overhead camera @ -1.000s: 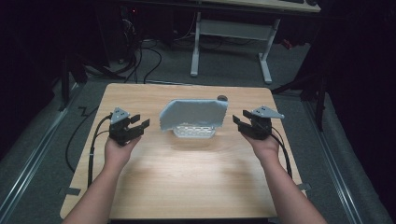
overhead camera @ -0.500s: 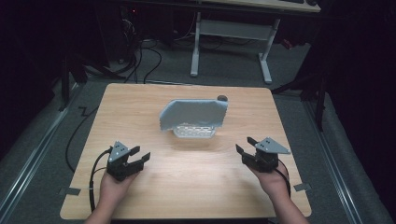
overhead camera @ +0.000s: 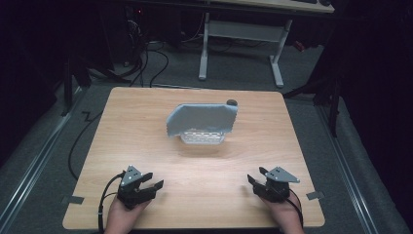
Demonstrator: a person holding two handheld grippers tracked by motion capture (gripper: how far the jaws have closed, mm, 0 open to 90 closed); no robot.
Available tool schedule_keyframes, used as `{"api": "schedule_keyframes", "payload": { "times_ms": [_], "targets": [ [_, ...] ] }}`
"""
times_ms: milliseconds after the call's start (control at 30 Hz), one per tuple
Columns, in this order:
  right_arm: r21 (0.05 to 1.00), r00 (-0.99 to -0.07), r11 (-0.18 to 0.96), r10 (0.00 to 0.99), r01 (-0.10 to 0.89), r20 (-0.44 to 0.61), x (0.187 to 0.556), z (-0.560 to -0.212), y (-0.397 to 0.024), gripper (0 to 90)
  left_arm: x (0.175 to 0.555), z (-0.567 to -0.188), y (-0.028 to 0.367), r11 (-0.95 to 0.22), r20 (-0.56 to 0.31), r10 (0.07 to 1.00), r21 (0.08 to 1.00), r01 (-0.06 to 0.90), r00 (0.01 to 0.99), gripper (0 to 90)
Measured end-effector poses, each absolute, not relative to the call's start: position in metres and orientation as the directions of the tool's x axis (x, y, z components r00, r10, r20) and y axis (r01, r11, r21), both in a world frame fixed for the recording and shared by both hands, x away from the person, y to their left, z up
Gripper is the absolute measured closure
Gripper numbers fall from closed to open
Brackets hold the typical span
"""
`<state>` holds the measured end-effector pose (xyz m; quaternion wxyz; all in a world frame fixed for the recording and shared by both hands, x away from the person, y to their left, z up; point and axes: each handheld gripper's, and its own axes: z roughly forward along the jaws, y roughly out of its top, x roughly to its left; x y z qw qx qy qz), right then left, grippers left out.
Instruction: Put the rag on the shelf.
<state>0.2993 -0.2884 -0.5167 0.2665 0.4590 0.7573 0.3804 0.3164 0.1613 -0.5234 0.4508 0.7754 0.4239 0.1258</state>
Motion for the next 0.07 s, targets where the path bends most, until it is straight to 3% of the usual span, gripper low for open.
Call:
{"api": "schedule_keyframes", "payload": {
  "times_ms": [67],
  "targets": [
    [0.824, -0.432, 0.276, 0.901, 0.494, -0.042, 0.3001, -0.517, -0.2887, 43.5, 0.3163, -0.5234, 0.1619, -0.234, -0.186, 0.771, 0.807, 0.543, 0.609, 44.7]
  ]
}}
